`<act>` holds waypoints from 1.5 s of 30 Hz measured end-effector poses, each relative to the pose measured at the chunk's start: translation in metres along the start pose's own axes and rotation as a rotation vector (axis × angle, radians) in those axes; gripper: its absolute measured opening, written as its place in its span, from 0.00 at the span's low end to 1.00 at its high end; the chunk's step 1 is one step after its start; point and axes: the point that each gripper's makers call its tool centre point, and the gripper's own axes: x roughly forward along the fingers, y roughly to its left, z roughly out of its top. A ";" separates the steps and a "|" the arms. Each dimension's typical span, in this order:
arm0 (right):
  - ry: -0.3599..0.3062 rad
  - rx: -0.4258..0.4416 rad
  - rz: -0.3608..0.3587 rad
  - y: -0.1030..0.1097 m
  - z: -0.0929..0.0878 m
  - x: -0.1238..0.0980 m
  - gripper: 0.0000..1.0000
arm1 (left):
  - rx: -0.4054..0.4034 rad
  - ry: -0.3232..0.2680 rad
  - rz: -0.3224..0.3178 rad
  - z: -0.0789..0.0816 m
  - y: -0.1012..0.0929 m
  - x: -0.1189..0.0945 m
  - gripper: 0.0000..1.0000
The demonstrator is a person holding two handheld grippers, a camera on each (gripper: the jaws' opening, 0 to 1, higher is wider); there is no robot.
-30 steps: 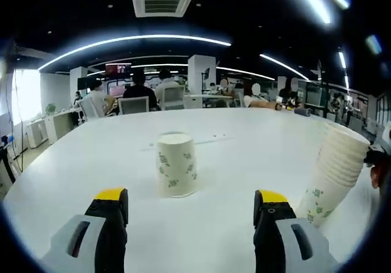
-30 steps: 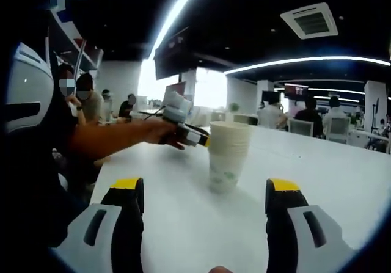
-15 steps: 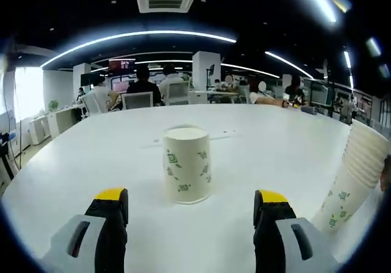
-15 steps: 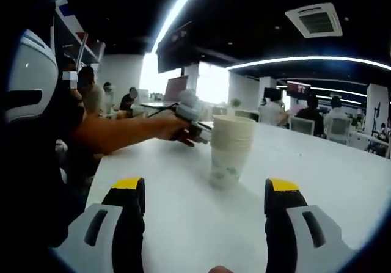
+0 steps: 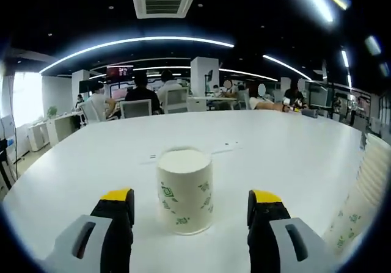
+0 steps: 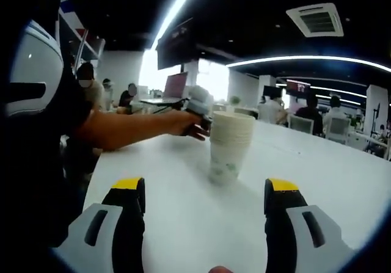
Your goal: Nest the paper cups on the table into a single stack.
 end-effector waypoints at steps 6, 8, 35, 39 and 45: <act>0.013 -0.009 -0.011 -0.002 -0.003 -0.004 0.83 | -0.006 0.001 -0.005 0.000 -0.001 0.013 0.75; 0.016 -0.009 -0.015 -0.003 -0.004 -0.006 0.83 | -0.005 0.011 -0.005 -0.003 -0.005 0.013 0.73; 0.055 -0.030 -0.022 -0.007 -0.008 -0.004 0.81 | -0.004 0.000 0.018 -0.002 -0.028 0.023 0.48; 0.058 -0.037 -0.023 -0.007 -0.007 -0.003 0.81 | -0.015 -0.002 0.013 -0.002 -0.018 0.029 0.46; 0.071 -0.046 -0.021 -0.007 -0.009 -0.002 0.80 | -0.015 -0.012 0.018 -0.003 -0.018 0.027 0.46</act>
